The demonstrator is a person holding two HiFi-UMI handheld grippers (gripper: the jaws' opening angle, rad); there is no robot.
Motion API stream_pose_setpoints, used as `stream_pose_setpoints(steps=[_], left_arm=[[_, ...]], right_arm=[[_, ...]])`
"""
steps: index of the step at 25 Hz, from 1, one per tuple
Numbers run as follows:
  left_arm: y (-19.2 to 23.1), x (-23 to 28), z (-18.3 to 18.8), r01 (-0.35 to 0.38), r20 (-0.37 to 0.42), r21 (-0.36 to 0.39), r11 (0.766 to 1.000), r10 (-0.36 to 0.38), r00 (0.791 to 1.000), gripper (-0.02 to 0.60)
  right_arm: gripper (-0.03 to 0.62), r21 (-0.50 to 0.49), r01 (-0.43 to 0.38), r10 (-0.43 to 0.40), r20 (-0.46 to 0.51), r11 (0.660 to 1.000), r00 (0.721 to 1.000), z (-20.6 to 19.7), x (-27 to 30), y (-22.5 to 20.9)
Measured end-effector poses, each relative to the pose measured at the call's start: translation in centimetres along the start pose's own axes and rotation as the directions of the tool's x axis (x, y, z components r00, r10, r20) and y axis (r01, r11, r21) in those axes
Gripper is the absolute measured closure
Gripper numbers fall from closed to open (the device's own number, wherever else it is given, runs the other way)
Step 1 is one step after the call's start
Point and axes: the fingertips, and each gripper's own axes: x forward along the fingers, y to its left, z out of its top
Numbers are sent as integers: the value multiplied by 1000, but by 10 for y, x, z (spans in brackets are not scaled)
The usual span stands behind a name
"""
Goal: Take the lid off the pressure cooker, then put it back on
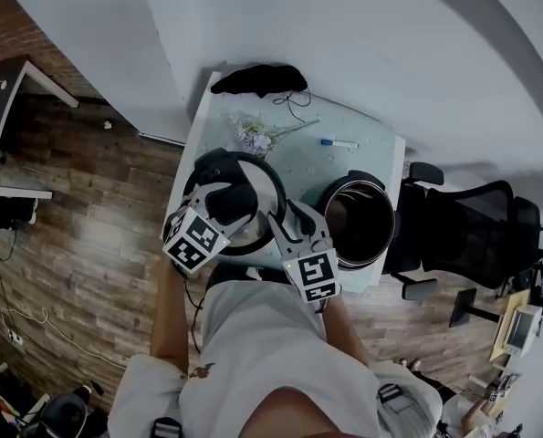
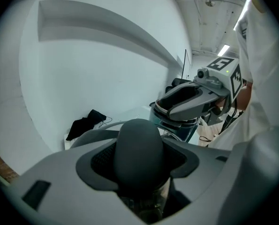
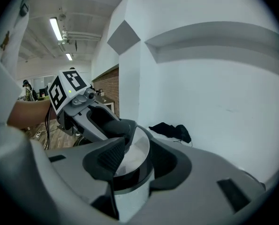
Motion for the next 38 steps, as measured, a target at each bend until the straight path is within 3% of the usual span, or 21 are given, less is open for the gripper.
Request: stream_pose_setpoints(steps=[10,18,38], left_arm=[[-2,19,-49,-98,-11,-102,990,97,995,307],[-3,36,-91,-161,-57,-162,974,154,986,307],[-3,79,-152,-270,-100,-199,942,255,962,307]], right_arm=[[424,-16,-133,132,-66,991,989,-27,28,34],[424,-69,-196,180,-192,978,965,-77,45,53],[425,-44,-212,191,-285,976,939,-136,56,58]])
